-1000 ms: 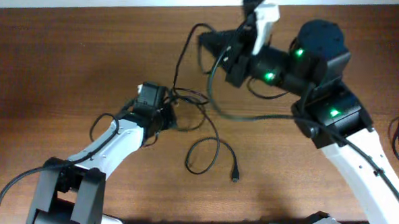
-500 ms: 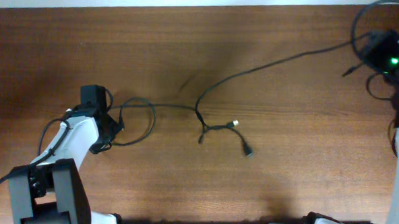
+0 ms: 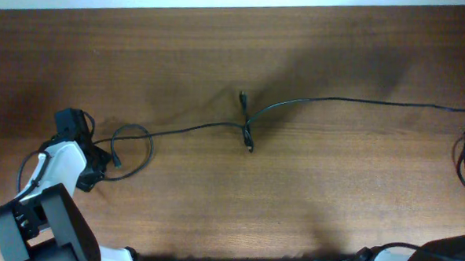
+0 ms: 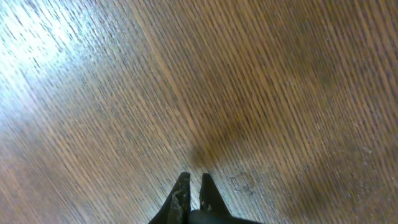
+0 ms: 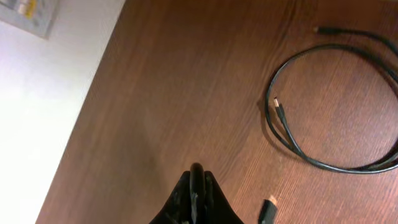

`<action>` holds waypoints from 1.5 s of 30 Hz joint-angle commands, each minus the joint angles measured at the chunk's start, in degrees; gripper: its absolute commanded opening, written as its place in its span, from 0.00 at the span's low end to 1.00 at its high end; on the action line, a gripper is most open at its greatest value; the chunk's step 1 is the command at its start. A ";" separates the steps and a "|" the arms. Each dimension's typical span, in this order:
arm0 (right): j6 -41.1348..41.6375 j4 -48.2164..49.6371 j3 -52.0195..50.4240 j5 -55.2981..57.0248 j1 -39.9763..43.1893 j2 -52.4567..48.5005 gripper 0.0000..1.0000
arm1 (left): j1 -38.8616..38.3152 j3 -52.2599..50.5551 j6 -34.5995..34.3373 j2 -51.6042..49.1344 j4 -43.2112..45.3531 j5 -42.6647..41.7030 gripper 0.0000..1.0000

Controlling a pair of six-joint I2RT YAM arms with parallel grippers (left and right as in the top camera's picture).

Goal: Untangle cables
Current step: 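Pull the left gripper's cable end left, stretching the cable straight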

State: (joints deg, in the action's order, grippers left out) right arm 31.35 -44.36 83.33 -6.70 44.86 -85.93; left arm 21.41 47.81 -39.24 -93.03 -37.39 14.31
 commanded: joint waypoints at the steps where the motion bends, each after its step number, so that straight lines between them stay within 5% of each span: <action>1: 0.42 0.76 0.59 0.94 0.15 -0.70 0.04 | 0.42 0.07 -12.22 -0.57 -2.43 -2.16 0.00; 5: 0.44 0.85 0.59 0.66 0.04 -0.70 0.04 | 0.94 -0.04 -37.38 -0.57 -2.54 -17.73 0.00; 7: 0.42 1.09 0.59 -1.11 -0.94 -0.70 0.04 | 0.46 -0.04 -33.70 -0.57 3.17 -23.26 0.00; 9: -1.68 3.08 0.57 -7.91 -3.69 -0.70 0.04 | -2.23 -0.04 -17.46 -0.57 11.04 -28.13 0.00; 11: -13.81 9.38 0.59 -17.31 -10.08 -0.70 0.04 | -9.35 -0.04 -2.05 -0.63 14.36 -28.44 0.00; 12: -19.12 11.50 0.59 -19.58 -12.72 -0.70 0.04 | -11.37 -0.04 0.02 -0.72 14.45 -28.26 0.00; 15: -36.63 20.00 0.59 -19.54 -19.91 -0.70 0.04 | -20.65 -0.07 1.18 -1.20 14.43 -21.44 0.00; 16: -39.52 25.68 0.59 -11.89 -21.53 -0.70 0.04 | -24.28 -0.07 1.16 -1.81 14.64 -17.81 0.00; 18: -39.45 34.69 0.59 -2.05 -21.51 -0.81 0.04 | -29.40 -0.09 1.16 -3.45 15.26 -15.08 0.00; 23: -39.50 47.91 0.59 1.38 -20.79 -8.90 0.04 | -35.69 -0.09 1.14 -8.66 20.94 -14.88 0.00; 27: -37.92 48.68 0.59 14.73 -19.28 -22.16 0.04 | -37.03 -0.09 -0.07 -11.52 22.82 -14.97 0.00; 34: -37.29 47.28 0.59 14.73 -16.33 -36.61 0.05 | -37.00 -0.07 -3.54 -11.52 24.30 -15.61 0.00; 35: -36.59 46.73 0.59 14.75 -16.13 -36.59 0.16 | -37.00 -0.07 -4.72 -11.52 24.57 -16.00 0.00; 37: -33.44 45.90 0.63 14.88 -15.89 -34.58 0.62 | -37.03 -0.07 -5.09 -11.52 24.98 -16.02 0.00; 38: -31.93 45.09 0.63 14.88 -15.89 -33.00 0.77 | -37.03 -0.07 -5.05 -11.54 24.94 -15.98 0.00; 43: -25.66 34.49 0.63 11.04 -15.98 -14.03 0.98 | -38.91 -0.07 -5.05 -11.54 25.09 -15.96 0.00; 45: -25.64 29.09 0.63 2.97 -16.02 -7.54 0.99 | -39.71 -0.07 -5.03 -11.54 25.35 -15.32 0.00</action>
State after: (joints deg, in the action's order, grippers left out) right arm 4.03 -11.75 83.40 5.02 28.80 -102.43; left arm -16.67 49.71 -43.62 -101.27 -10.85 -1.37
